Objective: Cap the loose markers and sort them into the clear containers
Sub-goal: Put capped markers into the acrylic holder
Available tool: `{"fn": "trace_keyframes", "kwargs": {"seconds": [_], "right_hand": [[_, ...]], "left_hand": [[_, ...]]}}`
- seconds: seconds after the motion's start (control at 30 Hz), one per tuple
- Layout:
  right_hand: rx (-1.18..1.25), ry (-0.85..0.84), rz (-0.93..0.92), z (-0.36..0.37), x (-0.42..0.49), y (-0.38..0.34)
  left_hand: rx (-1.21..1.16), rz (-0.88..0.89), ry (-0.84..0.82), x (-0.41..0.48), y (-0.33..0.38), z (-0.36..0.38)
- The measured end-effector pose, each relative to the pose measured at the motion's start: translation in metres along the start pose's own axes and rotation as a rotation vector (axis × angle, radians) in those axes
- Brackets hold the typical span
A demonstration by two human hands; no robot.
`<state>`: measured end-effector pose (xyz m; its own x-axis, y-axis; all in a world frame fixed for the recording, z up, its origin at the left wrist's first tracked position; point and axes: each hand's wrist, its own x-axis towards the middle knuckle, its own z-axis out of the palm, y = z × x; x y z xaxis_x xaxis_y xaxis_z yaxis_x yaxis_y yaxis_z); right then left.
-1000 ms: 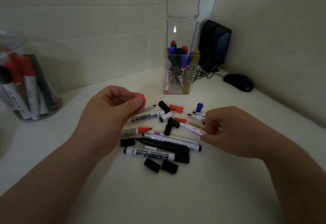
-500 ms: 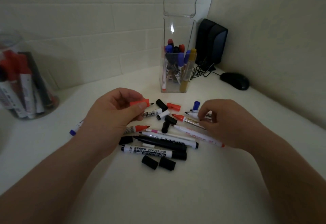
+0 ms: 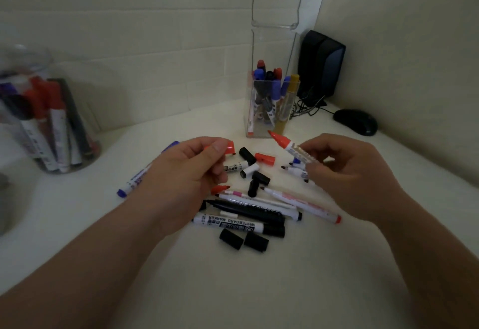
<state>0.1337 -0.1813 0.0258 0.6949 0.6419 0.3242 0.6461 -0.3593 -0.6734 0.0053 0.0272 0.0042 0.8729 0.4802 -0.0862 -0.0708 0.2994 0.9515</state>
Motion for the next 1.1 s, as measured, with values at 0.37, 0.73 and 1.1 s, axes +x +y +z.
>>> {"fn": "trace_keyframes", "kwargs": {"seconds": [0.37, 0.73, 1.1], "right_hand": [[0.101, -0.075, -0.244, 0.006, -0.012, -0.017], [-0.249, -0.078, -0.405, 0.009, -0.016, -0.022], [-0.167, -0.054, -0.421, 0.016, -0.021, -0.029]], "left_hand": [[-0.182, -0.011, -0.137, -0.003, 0.003, 0.001], [-0.008, 0.01, -0.222, -0.011, 0.001, 0.005], [0.126, 0.124, -0.341, -0.013, 0.002, -0.002]]}}
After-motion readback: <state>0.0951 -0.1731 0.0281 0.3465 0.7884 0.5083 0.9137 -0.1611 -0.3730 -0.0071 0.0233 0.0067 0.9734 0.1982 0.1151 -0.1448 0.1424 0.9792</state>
